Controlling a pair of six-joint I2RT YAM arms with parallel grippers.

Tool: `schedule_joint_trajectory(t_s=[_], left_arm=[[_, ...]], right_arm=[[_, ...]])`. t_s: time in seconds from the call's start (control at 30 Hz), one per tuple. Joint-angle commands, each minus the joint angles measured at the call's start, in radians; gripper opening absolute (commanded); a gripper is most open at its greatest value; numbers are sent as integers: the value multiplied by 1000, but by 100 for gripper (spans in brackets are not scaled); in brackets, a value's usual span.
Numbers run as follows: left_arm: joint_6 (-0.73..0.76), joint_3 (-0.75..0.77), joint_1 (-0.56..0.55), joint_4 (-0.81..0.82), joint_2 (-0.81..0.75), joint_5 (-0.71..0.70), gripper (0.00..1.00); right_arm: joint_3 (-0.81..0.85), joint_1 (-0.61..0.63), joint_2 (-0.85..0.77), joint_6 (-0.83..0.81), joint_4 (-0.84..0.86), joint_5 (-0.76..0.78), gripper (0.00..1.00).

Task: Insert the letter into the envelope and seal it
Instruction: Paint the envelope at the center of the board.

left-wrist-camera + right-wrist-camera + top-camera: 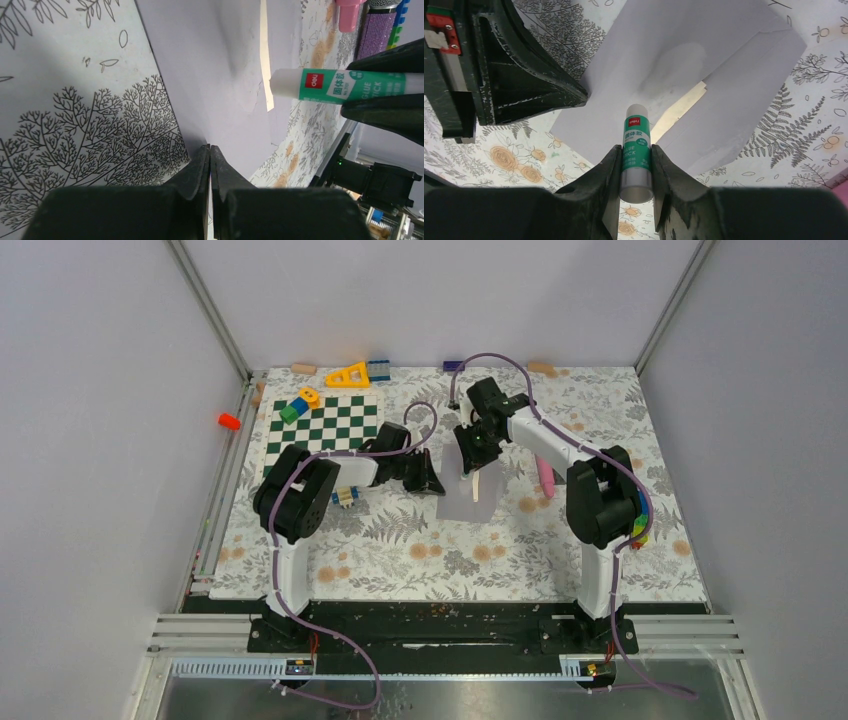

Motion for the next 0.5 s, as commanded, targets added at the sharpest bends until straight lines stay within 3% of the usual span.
schedule_joint_trajectory(t_s=[0.0,0.47], left_arm=[[26,55,-17,-49,13,-60,0],[42,72,-20,-81,33,-91,0]], right_arm=[[17,12,8,7,-16,83,0],[84,17,102,-28,-16,200,0]])
